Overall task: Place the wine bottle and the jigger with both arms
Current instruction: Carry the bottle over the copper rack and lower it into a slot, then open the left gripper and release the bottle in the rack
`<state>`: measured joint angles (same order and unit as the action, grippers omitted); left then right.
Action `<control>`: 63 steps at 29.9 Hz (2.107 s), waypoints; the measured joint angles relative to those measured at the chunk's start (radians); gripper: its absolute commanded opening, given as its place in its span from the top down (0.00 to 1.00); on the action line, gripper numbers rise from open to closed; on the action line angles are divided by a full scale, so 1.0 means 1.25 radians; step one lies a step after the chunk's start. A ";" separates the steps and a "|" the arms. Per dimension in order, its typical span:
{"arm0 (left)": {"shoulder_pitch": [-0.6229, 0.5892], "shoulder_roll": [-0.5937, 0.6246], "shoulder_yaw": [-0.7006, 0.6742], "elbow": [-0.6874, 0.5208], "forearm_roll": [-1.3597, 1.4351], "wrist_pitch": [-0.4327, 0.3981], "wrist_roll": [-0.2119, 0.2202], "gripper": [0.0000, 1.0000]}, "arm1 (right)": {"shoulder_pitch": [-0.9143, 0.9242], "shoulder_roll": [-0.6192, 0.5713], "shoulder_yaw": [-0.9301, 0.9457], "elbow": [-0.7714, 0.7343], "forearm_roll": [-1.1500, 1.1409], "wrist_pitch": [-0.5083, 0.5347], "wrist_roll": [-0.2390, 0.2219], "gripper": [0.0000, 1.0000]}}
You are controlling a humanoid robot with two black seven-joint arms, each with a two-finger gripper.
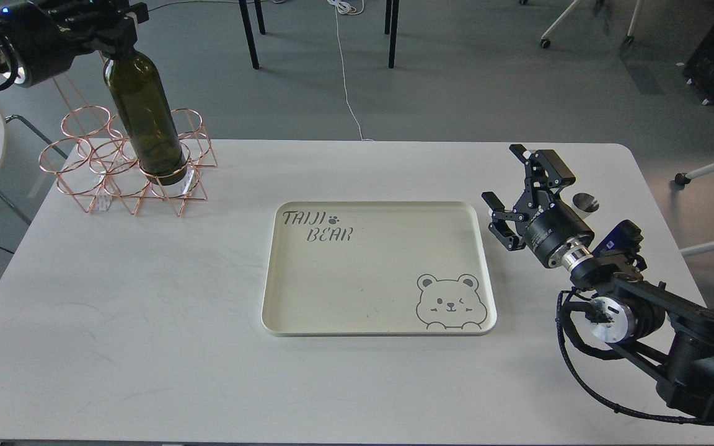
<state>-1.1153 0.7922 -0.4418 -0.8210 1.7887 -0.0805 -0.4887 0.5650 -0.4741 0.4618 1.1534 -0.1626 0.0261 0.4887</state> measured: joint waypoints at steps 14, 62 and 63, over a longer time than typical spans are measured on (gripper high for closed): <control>0.012 -0.024 -0.001 0.042 -0.004 0.014 0.000 0.81 | -0.021 0.000 0.000 0.004 -0.017 0.000 0.000 0.01; 0.059 -0.069 -0.007 0.091 -0.005 0.027 0.000 0.23 | -0.027 0.000 0.001 0.006 -0.018 0.000 0.000 0.01; 0.059 -0.069 -0.008 0.091 -0.005 0.031 0.000 0.17 | -0.027 -0.001 0.001 0.007 -0.018 0.000 0.000 0.01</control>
<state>-1.0416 0.7057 -0.4513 -0.7072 1.7822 -0.0412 -0.4884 0.5314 -0.4750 0.4629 1.1619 -0.1855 0.0263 0.4887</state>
